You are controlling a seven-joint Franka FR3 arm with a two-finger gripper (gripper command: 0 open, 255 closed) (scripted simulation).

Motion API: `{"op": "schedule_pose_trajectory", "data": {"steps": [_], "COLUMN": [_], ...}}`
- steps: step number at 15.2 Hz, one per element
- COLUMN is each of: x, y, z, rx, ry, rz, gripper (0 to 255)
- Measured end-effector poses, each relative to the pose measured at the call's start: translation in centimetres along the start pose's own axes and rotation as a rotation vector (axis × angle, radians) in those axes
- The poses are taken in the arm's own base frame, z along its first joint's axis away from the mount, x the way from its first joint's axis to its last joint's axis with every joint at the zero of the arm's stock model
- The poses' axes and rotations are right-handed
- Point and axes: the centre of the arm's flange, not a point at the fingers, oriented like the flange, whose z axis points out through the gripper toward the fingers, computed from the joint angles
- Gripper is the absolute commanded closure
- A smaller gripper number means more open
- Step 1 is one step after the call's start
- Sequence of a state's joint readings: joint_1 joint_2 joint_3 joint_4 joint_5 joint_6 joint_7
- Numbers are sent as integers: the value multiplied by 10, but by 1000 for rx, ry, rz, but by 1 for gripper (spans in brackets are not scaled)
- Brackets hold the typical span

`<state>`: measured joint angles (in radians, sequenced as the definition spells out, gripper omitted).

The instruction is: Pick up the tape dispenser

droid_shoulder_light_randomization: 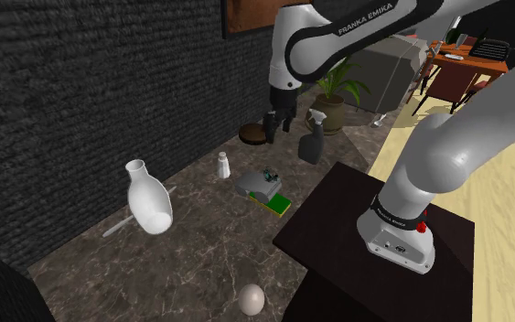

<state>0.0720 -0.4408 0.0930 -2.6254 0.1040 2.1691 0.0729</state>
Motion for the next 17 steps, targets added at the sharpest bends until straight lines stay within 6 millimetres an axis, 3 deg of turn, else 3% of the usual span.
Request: {"op": "schedule_pose_trajectory", "data": {"steps": [6,15,16,17], "x": [27,30,30,30], "y": [-12,-14,-14,-14], "z": [76,129,130,131], "rx": [15,19,19,19], "ry": [-16,-18,-18,-18], "rz": [-40,-49,-49,-49], "gripper": [0,0,255,255]}}
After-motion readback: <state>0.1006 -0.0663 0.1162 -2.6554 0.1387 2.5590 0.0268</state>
